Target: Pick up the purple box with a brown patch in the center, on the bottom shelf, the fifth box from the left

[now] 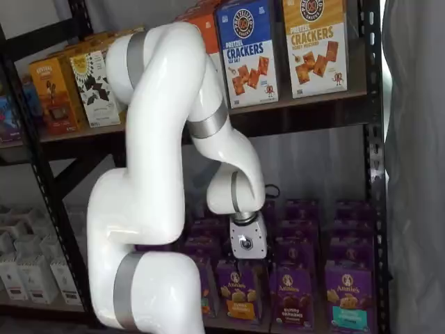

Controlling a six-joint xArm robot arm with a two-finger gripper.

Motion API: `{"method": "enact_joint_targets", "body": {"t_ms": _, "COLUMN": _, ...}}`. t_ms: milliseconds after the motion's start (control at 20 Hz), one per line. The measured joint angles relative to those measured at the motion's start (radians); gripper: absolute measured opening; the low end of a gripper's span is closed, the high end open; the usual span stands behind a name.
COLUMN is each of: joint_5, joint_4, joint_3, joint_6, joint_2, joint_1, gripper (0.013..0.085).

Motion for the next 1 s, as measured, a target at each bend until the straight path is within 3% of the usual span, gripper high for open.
{"method": "enact_joint_targets", "body": {"t_ms": 150, "joint_5": -0.015, "joint_4": 0.002, "joint_3": -0.047, "joint_6": -0.012, "joint_2": 0.06, "joint_1": -0.011, "gripper": 0.085}}
{"method": "enact_joint_targets", "body": {"t_ms": 300, "joint_5": -0.025, "joint_4": 0.056, "joint_3": -0.088, "joint_6": -0.067, "joint_2": 0.107, "joint_1": -0.012, "gripper": 0.085}}
{"method": "enact_joint_targets", "body": {"t_ms": 550, "joint_5": -0.054, "joint_4": -0.034, "joint_3": -0.151, "joint_6": 0.008, "joint_2": 0.17, "joint_1": -0.025, "gripper": 0.085}}
{"method": "enact_joint_targets", "body": {"t_ms": 1000, "joint_5": -0.023, "joint_4": -0.076, "joint_3": -0.258, "joint_6": 0.034, "joint_2": 0.25, "joint_1": -0.04, "gripper": 0.085}}
